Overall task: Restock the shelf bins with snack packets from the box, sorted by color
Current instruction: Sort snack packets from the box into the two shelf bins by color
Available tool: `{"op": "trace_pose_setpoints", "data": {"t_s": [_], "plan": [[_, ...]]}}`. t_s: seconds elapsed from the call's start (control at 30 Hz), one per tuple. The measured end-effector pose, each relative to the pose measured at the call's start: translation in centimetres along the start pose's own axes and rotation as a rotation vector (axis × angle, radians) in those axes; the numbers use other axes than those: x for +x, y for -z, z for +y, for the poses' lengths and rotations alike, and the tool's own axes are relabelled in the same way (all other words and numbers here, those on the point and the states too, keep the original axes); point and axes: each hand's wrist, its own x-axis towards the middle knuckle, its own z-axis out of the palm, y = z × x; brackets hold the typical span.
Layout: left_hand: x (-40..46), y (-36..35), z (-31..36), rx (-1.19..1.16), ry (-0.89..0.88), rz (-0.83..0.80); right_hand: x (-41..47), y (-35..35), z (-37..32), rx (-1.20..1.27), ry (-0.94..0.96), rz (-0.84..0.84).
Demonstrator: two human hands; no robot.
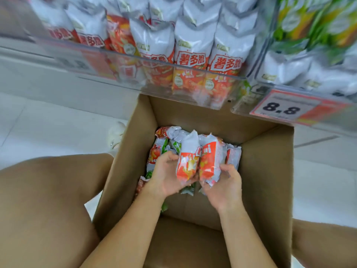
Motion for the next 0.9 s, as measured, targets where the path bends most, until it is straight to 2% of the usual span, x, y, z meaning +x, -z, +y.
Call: {"op": "trace_pose_setpoints", "data": {"t_s": [0.1,0.2,0.3,0.37,0.5,0.67,0.8,0.9], "plan": [[-2.7,-3.2,0.2,0.125,-0.085,-0.004,-2.3,-1.1,-1.7,-0.214,0.066,-0.087],[-5.2,-5.5,0.0,0.346,-0.161,0.017,-5.0,-2.4,-2.8,-0.469,0.143,-0.110],[-7.4,-7.1,-0.9,0.622,-0.221,0.144,-8.2,-3.6,-2.7,-0.643,0.194,-0.142],[-9.2,-8.5,-1.7,0.722,-0.266,0.206,-10.0,-4.1,-2.4,-0.657,0.211,-0.122],[-12.1,-9.9,-2.7,0.596,-0.273,0.175,-12.9,-4.7,-1.5,-0.541,0.213,-0.101],[-15.5,-10.4,-3.3,0.137,-0.122,0.027,-16.1,-4.7,-1.0,-0.246,0.174,-0.148],[-16.6,-10.1,-3.1,0.109,-0.163,-0.034,-17.9,-5.2,-1.4,-0.177,0.157,-0.192],[-17.2,-10.5,-3.2,0.118,-0.213,0.008,-18.5,-5.8,-1.7,-0.230,0.178,-0.208]]}}
